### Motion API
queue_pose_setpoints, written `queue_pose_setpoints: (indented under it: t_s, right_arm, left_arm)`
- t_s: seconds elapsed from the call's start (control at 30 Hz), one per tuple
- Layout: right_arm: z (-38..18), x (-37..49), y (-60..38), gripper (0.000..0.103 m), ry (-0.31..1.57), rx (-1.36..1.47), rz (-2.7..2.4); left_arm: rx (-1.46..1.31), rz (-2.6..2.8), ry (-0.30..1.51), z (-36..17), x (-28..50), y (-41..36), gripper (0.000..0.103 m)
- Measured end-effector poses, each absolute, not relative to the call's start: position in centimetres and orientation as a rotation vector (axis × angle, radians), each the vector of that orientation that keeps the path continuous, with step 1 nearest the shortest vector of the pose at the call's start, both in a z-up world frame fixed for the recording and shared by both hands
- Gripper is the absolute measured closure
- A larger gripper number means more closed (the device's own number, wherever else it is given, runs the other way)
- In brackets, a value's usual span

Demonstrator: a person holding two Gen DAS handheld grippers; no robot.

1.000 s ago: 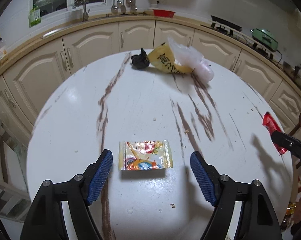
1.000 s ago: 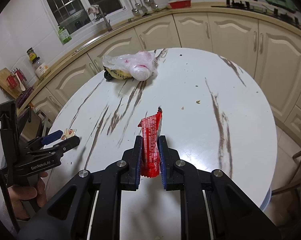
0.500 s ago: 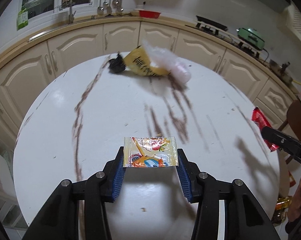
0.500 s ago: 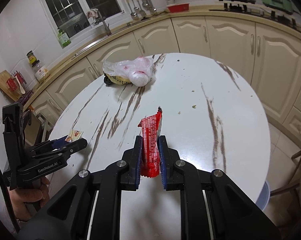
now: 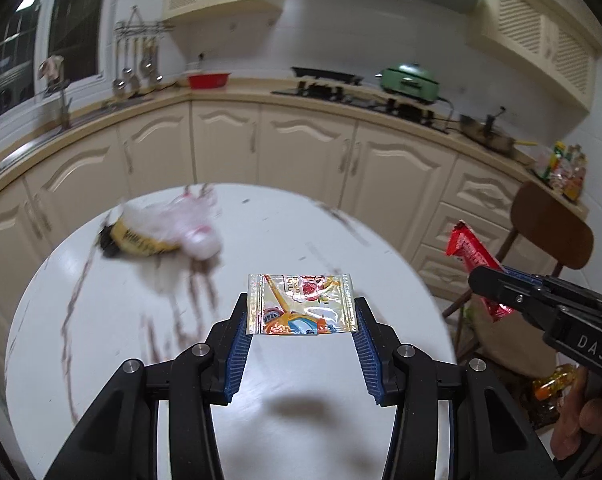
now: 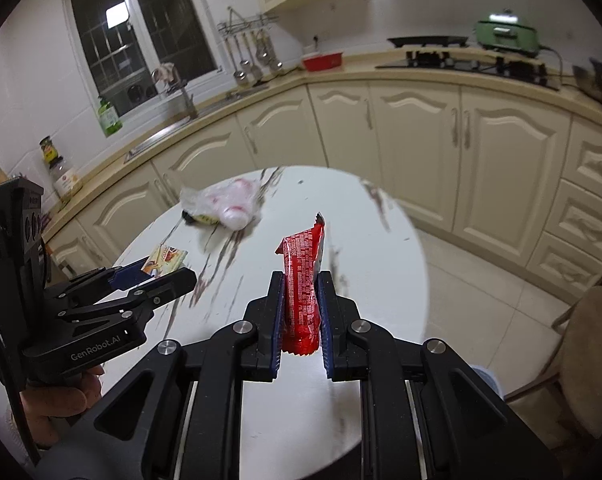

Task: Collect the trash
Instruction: 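Carry the red wrapper and colorful packet toward the blue bin, then open both tools over the blue bin to drop the wrapper and packet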

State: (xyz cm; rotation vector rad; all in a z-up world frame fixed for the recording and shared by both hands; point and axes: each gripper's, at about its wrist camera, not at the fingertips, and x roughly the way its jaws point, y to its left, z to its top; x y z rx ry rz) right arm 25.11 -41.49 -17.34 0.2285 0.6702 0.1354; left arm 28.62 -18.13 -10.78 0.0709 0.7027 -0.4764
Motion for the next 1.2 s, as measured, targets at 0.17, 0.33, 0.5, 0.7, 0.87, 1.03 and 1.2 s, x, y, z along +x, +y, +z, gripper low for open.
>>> queue_pose_setpoints:
  t_s: [0.17,0.33,0.5,0.7,0.87,1.03,1.2]
  right_arm:
    - [-15.8,22.5,-45.3,0.088,0.633,0.241,0.048]
    - [-15.9,20.5,-49.6,0.088,0.629,0.284,-0.044]
    - [-17.7,18.9,-54.0,0.088,0.658,0.338,-0.137]
    - [-22.3,17.3,-59.8,0.088,0.735,0.435,-0.229]
    - [-27.3,16.7,-63.4,0.088,0.807,0.519,-0.257]
    - [-32.1,16.7,-65.7,0.088,0.877,0.588,-0.271]
    - [-35.7,16.9,-67.3,0.087,0.933,0.643,-0.281]
  left_arm:
    - [0.099,-0.579,0.669,-9.5,27.4,-23.2,0.059]
    - [0.125,-0.67,0.696,-10.5,26.9,-28.3,0.059]
    - [0.177,-0.762,0.752,-12.7,25.8,-34.4,0.059]
    - [0.242,-0.829,0.841,-16.3,25.4,-39.9,0.059]
    - [0.291,-0.837,0.92,-19.1,26.8,-44.1,0.059]
    - [0.334,-0.839,1.004,-22.1,29.8,-49.0,0.059]
    - [0.379,-0.822,1.083,-24.8,33.5,-54.1,0.058]
